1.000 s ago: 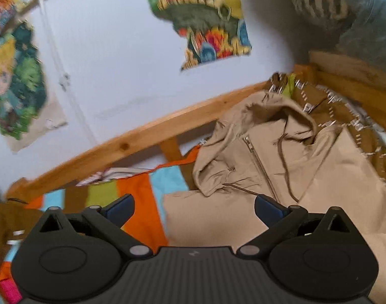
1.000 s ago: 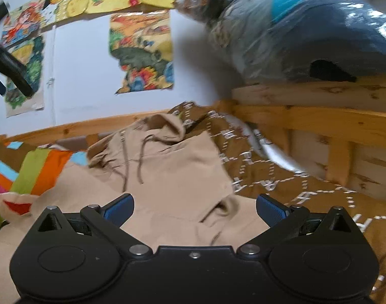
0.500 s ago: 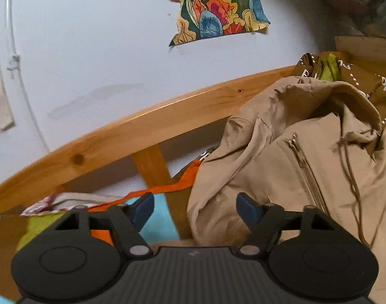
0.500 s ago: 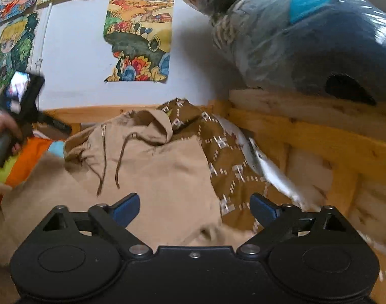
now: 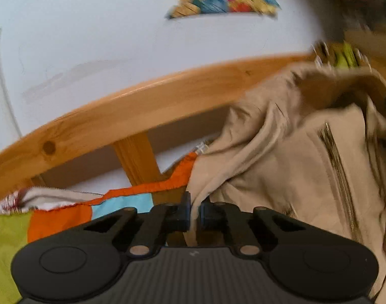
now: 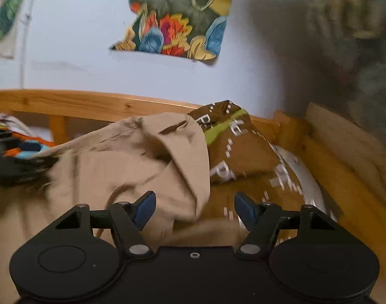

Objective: Fold large clothes

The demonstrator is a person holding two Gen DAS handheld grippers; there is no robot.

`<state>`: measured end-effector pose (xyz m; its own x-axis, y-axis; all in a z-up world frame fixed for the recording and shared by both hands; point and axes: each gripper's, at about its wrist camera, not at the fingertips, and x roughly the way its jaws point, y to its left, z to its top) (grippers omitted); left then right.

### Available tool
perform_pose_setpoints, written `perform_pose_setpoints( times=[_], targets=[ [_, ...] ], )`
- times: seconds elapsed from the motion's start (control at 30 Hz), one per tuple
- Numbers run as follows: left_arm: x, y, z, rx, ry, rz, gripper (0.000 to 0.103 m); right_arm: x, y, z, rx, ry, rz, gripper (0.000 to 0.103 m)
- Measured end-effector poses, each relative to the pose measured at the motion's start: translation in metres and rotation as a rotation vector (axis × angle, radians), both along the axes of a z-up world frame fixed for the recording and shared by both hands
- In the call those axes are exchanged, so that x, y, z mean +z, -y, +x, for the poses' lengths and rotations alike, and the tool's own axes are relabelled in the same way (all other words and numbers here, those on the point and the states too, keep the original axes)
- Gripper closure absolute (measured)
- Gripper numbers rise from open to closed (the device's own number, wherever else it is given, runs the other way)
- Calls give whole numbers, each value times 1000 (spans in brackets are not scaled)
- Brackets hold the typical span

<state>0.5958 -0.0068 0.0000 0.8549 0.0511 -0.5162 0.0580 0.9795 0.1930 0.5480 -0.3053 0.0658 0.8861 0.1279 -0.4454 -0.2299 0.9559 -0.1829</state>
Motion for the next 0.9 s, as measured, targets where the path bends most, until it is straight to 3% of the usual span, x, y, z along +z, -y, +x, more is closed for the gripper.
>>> perform_pose_setpoints(
  times=[0.1,0.13,0.17,0.2,0.3,0.37,0.43,0.5,0.73,0.83,0.9],
  targets=[
    [13,-20,-10,68,81,-131,99,-3,-14,31,-35,14,-33,39],
    [18,-28,-15,92,120,-174,99,-4,-17,38,-42,25,-42,53],
    [23,-35,-20,107,152,-206,100,-4,-19,44,-49,25,-43,83],
    [28,-43,-27,132,193,-239,100,-3,-19,48,-60,20,-40,99],
    [34,-66,-52,119,283,-348,99,10,-5,28,-84,161,73,101],
    [31,-63,-75,88,337,-310,100,16,10,9,-77,231,123,101],
    [21,-60,-86,47,338,-252,100,16,21,-10,-27,255,162,101],
    [8,-55,-91,12,309,-170,99,8,24,-29,18,284,102,101],
    [-31,-31,-81,-43,185,103,100,-41,23,-48,60,193,-167,100],
    [-42,-23,-74,-92,70,146,100,-59,15,-41,56,164,-258,100],
    [-40,-26,-74,-120,35,104,99,-67,14,-32,37,128,-285,99]
  ],
)
